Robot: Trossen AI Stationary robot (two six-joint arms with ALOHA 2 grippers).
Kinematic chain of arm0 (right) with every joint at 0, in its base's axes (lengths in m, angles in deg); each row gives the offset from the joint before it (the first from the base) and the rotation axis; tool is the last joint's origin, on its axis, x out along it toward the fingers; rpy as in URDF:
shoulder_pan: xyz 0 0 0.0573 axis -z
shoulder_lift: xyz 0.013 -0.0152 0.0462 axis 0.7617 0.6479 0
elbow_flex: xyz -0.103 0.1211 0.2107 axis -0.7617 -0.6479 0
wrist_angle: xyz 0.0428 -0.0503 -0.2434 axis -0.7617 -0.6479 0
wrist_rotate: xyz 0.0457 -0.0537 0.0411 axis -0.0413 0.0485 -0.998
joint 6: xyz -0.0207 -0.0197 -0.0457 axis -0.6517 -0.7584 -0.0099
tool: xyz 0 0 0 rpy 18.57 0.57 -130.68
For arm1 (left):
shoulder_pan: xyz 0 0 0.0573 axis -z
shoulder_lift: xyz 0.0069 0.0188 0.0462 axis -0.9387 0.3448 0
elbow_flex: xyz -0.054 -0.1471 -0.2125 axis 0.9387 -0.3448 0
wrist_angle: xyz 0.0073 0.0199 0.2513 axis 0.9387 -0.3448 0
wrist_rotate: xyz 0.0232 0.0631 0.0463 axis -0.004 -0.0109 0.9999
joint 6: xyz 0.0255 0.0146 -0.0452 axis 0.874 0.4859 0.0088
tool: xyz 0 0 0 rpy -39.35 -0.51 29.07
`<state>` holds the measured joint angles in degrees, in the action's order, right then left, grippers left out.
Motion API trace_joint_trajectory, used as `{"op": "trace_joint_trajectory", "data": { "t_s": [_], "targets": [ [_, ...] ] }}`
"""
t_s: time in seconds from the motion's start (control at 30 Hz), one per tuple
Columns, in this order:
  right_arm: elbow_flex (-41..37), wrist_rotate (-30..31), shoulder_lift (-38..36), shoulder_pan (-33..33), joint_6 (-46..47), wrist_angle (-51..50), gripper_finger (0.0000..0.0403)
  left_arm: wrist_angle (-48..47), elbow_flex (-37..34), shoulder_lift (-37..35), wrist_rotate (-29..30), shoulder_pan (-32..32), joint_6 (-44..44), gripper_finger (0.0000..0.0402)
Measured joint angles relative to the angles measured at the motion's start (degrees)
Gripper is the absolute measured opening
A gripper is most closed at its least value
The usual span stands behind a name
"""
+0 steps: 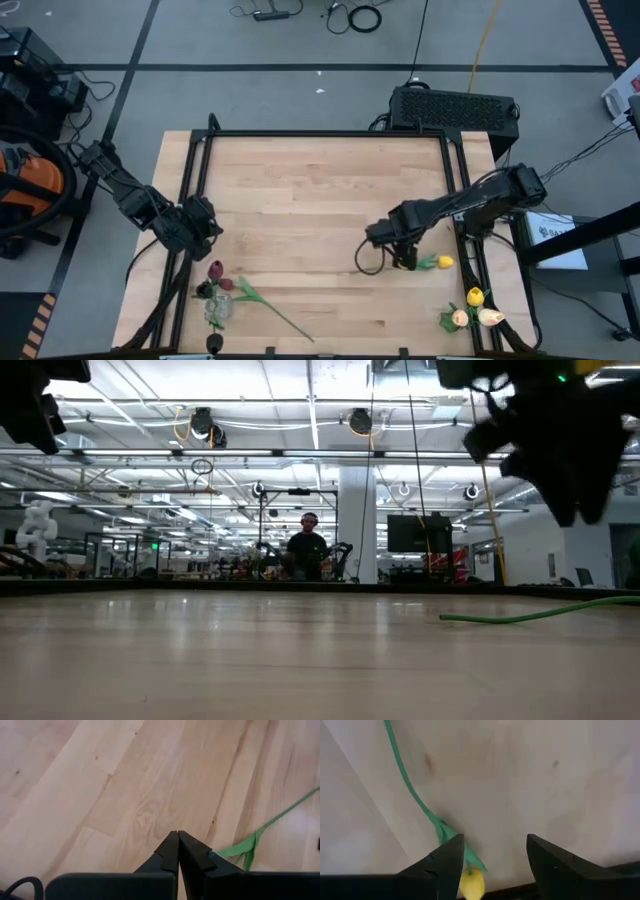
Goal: Sort flowers into vase by color
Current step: Put the yellow tulip into the green vase
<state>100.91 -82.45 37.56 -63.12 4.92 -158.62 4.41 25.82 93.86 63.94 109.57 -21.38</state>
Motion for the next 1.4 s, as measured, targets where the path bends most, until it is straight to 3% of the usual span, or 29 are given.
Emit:
{"op": "trace_joint_trajectory", "data": {
  "t_s": [0.13, 0.3, 0.53, 0.8, 1.0, 1.17, 1.27, 1.4],
  "targets": [
    [-6.24, -1.00, 0.01, -2.09, -4.15, 4.33, 0.0208, -0.02, 0.00, 0.00, 0.19, 0.00, 0.00, 0.0013],
    [-12.62, -7.13, -0.11, -4.46, -5.97, 11.97, 0.0208, -0.04, 0.00, 0.00, 0.24, 0.00, 0.00, 0.0013],
    [-16.74, -10.70, -0.15, -6.78, -5.60, 17.07, 0.0208, -0.05, 0.00, 0.00, 0.25, 0.00, 0.02, 0.0013],
    [-20.54, -7.59, -0.20, -8.62, -2.91, 22.09, 0.0197, -0.17, 0.00, 0.00, 2.36, 0.00, 0.13, 0.0013],
    [-24.40, -7.42, -0.68, -8.85, 4.33, 28.04, 0.0136, -0.17, 0.00, 0.00, 2.58, 0.00, 0.13, 0.0013],
    [-22.92, -7.36, -0.33, -8.31, 6.16, 28.31, 0.0032, -0.12, 0.00, 0.00, 4.04, 0.01, 0.82, 0.0013],
    [-20.75, -6.51, -0.08, -7.47, 6.43, 27.69, 0.0013, -0.07, -0.02, 0.00, 9.69, 0.02, 1.93, 0.0013],
    [-16.58, -0.12, -0.04, -6.37, 6.92, 29.67, 0.0014, 2.86, -0.04, -0.01, 21.53, 0.01, 3.29, 0.0013]
  ]
}}
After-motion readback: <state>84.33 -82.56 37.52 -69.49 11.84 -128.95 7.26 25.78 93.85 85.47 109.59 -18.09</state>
